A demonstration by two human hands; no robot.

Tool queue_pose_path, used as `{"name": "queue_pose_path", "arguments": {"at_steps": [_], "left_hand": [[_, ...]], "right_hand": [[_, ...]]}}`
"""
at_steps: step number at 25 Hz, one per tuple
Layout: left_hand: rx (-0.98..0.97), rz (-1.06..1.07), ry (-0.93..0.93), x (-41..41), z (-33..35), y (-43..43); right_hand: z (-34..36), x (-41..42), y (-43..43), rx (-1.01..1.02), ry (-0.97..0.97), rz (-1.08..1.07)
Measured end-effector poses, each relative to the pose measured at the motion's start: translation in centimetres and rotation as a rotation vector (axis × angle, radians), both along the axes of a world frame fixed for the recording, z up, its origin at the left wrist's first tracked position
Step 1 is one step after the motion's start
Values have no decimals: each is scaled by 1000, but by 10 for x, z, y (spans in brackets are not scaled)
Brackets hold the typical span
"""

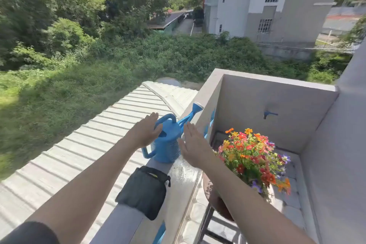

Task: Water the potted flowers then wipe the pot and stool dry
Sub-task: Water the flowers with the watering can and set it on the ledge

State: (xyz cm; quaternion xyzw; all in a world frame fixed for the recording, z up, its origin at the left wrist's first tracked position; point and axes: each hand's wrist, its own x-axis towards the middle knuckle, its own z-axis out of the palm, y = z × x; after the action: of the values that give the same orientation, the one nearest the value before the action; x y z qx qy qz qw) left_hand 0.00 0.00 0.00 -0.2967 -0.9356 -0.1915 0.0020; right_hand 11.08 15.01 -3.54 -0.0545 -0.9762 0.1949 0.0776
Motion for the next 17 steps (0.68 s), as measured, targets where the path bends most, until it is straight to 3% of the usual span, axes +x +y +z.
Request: {"name": "queue_pose_path", "arguments": {"at_steps": [5, 7, 11, 17], "left_hand": [[132, 166, 52, -17, -44, -12], [267, 194, -11, -20, -57, -8], [659, 273, -325, -14, -75, -6], [901, 386, -312, -8, -81, 6]], "right_hand": [[-36, -47, -15, 96, -47, 30], [-51, -58, -10, 131, -46, 22], [-73, -63, -15, 111, -31, -3], [-72, -62, -18, 36, -4, -35]]}}
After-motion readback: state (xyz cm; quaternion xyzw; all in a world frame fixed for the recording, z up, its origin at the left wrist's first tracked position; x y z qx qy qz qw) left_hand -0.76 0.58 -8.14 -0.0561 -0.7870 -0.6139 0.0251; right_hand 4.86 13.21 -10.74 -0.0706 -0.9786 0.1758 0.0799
